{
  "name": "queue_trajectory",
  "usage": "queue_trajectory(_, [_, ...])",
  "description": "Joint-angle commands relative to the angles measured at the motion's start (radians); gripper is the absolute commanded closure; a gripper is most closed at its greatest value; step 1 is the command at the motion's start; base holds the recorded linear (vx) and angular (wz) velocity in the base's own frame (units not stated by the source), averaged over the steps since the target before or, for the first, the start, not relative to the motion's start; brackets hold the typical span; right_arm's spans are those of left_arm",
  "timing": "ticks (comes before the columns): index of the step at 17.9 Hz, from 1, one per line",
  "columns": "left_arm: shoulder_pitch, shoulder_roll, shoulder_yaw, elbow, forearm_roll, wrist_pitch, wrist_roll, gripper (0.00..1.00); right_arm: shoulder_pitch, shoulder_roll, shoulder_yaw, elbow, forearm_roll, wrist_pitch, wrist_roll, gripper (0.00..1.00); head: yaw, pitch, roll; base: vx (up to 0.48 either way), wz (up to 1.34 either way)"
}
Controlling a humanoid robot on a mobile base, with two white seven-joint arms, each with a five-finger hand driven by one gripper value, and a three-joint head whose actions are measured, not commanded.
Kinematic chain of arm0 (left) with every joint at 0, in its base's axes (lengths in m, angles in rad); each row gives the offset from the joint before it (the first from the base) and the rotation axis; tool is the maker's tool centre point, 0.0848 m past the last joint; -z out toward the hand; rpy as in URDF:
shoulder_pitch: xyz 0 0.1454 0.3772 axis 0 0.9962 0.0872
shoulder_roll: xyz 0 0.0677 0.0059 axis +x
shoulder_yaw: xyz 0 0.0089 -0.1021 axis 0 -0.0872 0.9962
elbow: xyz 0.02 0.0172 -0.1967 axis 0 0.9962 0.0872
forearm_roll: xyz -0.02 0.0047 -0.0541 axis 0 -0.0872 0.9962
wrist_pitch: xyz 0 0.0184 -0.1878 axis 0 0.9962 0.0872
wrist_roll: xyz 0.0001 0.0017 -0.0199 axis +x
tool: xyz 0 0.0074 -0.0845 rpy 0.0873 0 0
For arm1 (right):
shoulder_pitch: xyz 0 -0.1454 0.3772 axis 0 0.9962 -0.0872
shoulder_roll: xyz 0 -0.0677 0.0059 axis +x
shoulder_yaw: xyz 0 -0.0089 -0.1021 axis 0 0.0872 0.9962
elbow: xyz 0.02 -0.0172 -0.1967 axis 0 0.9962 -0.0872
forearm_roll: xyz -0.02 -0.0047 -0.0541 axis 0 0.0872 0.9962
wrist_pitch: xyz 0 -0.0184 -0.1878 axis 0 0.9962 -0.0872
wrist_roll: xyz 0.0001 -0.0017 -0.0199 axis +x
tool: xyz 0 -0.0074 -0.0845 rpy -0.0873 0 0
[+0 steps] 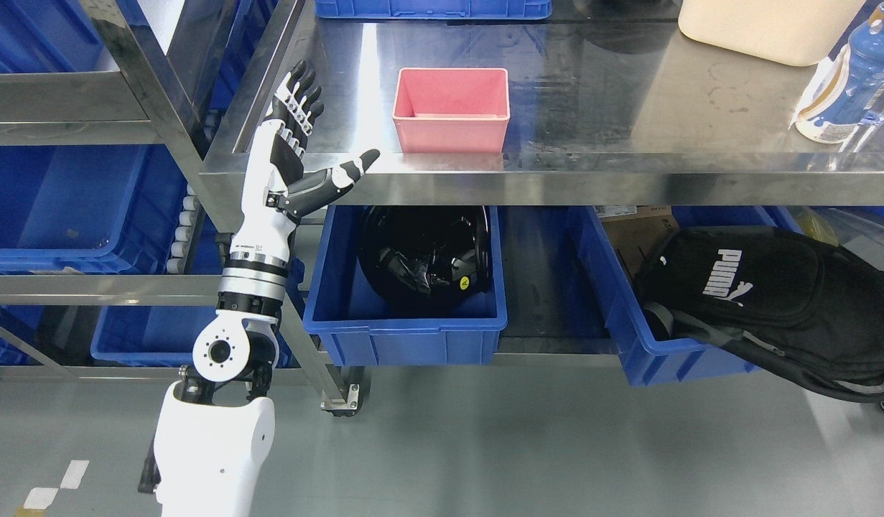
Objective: Place storage box into left shelf container
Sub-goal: 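Raise the left hand up toward the pink box on the shelf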
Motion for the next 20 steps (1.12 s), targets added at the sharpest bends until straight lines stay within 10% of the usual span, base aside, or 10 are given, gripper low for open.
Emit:
queue_trajectory(1, [-0.031,0.017,0.017,0.036,0.001,0.010,-0.102,0.00,0.000,-0.017,-0.005,-0.017,0.000,0.000,0.000,0.00,0.0000,0.000,0.000,0.000,0.00])
queue_trajectory(20, [-0.750,0.132,-0.165,0.449,-0.390,0.024,-0.679,0.01,-0.001,-0.017,-0.005,-0.017,0.000,0.000,0.000,0.00,0.0000,0.000,0.000,0.000,0.00])
